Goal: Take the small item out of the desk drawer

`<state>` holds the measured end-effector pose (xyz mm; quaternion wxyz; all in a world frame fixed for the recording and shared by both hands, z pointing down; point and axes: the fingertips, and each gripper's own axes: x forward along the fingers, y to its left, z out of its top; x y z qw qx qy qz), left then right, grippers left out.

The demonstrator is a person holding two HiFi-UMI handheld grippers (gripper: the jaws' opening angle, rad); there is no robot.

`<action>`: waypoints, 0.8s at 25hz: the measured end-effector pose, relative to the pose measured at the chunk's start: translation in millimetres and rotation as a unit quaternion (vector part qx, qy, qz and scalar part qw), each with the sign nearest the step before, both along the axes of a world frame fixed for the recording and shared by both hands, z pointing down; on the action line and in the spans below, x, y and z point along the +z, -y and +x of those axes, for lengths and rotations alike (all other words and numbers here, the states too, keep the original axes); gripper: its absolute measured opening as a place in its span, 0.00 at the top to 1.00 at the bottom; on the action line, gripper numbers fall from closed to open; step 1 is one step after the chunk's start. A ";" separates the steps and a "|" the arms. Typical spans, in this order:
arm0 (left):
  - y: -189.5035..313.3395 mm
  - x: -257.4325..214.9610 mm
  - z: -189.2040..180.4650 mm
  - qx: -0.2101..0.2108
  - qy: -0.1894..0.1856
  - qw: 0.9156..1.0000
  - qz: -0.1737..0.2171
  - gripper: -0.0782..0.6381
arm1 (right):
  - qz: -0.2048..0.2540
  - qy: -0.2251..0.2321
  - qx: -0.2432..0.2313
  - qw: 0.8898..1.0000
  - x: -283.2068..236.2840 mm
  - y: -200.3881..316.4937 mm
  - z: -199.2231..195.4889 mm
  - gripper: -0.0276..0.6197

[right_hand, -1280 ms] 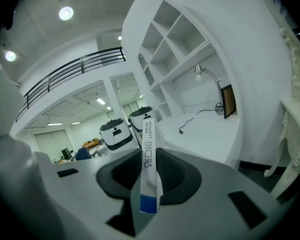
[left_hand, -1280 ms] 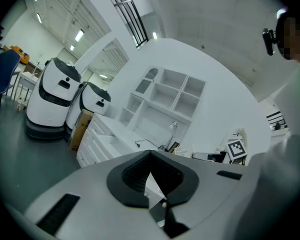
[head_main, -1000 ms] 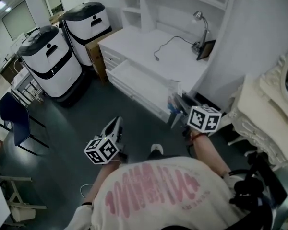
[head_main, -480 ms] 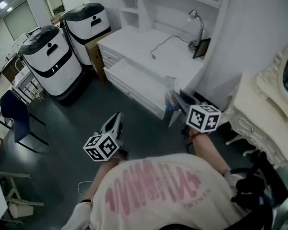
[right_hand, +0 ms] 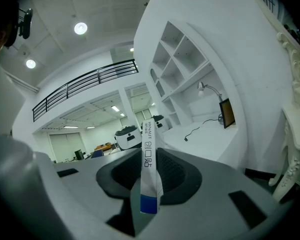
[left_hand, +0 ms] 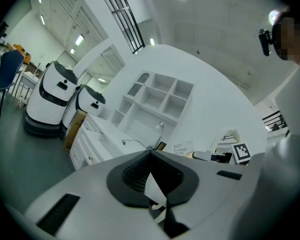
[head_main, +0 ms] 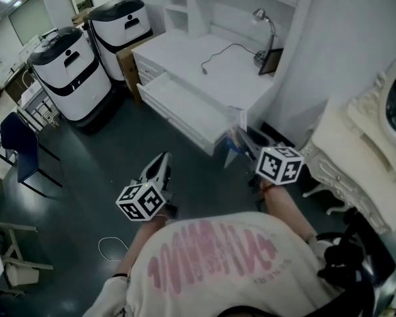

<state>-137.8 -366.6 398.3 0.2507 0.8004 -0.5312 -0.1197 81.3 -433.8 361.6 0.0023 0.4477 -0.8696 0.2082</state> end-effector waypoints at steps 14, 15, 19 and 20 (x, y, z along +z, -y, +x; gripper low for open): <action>-55.1 7.0 27.2 -0.027 -0.002 1.000 -0.008 0.85 | -0.003 -0.006 -0.020 1.000 7.4 -50.9 31.3 0.80; -57.5 7.5 28.2 -0.028 -0.002 1.000 -0.008 0.85 | -0.005 -0.005 -0.021 1.000 9.5 -54.1 32.7 0.80; -64.6 6.7 34.4 -0.028 -0.001 1.000 -0.008 0.85 | -0.011 -0.006 -0.023 1.000 15.5 -62.1 38.9 0.79; -65.7 5.9 36.3 -0.027 -0.001 1.000 -0.007 0.85 | -0.011 -0.006 -0.022 1.000 15.4 -62.7 40.8 0.80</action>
